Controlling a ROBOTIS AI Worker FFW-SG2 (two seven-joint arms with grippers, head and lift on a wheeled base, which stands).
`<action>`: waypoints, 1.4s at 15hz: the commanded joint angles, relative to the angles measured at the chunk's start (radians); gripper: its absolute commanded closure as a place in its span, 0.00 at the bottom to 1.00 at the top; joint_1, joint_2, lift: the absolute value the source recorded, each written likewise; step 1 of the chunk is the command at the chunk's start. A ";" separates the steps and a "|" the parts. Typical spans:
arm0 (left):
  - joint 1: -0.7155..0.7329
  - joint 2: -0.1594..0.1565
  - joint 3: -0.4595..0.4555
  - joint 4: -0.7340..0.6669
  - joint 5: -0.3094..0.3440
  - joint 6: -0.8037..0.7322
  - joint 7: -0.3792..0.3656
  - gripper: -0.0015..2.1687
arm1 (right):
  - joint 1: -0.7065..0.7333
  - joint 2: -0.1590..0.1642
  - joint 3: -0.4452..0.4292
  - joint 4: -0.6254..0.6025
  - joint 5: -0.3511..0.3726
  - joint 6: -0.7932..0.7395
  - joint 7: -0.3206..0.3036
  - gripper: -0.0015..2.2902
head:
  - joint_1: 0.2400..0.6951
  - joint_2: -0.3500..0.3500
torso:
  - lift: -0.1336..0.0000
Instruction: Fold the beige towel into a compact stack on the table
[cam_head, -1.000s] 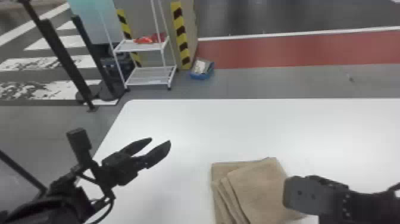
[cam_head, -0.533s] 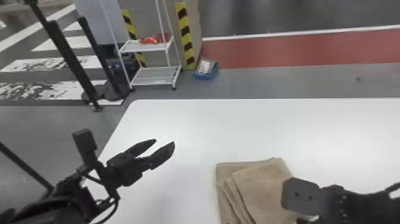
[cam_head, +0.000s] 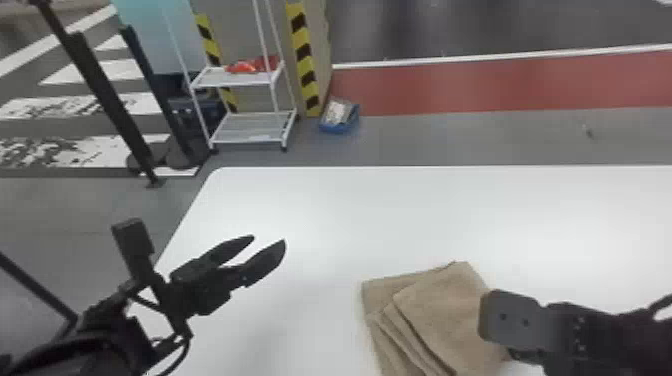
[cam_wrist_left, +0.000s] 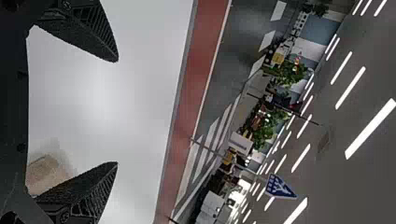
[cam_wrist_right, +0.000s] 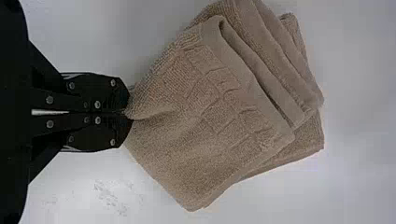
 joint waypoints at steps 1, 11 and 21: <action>0.001 0.000 -0.001 -0.002 0.000 0.000 -0.001 0.04 | -0.030 0.008 -0.054 0.021 -0.019 -0.014 0.003 0.65 | 1.00 0.76 | 0.07; 0.002 0.000 0.003 -0.002 -0.002 0.000 -0.001 0.04 | -0.138 0.074 -0.160 0.211 -0.050 -0.097 -0.121 0.64 | 1.00 0.65 | 0.07; 0.002 0.000 0.005 0.002 -0.006 0.000 -0.001 0.04 | -0.190 0.157 -0.181 0.312 -0.091 -0.100 -0.328 0.06 | 1.00 0.64 | 0.07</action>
